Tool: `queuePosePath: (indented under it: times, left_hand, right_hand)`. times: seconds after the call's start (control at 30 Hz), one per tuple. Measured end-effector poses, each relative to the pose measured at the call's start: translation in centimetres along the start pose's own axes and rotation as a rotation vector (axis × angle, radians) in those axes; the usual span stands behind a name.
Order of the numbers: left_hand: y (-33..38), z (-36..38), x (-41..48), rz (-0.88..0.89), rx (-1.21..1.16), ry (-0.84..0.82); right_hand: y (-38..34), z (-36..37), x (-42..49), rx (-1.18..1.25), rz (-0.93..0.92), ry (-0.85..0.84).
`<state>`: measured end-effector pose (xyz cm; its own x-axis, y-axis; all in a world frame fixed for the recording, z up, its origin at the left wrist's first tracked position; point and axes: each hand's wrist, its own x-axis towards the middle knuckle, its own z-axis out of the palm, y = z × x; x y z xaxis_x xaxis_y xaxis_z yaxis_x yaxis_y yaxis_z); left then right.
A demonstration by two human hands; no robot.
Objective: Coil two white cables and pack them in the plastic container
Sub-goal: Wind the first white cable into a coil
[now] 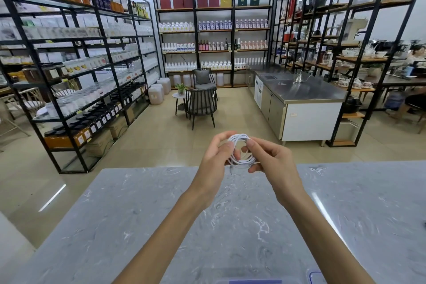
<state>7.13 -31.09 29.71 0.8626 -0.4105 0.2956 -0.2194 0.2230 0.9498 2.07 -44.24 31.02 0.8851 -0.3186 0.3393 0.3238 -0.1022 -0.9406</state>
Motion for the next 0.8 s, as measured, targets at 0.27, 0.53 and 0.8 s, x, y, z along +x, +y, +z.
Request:
queuePosePath:
  times: [0.27,0.53,0.8]
  left_hand:
    - [0.0,1.0,-0.6,0.167,0.008,0.076]
    - [0.2,1.2,-0.4,0.157,0.145,0.155]
    - [0.6,0.4,-0.2,0.243,0.33,0.282]
  right_hand:
    - [-0.2,1.2,-0.3,-0.256,-0.209,0.144]
    - [0.1,1.4,-0.3,-0.293,-0.191,0.107]
    - [-0.6,0.0,-0.6,0.011,0.068,-0.272]
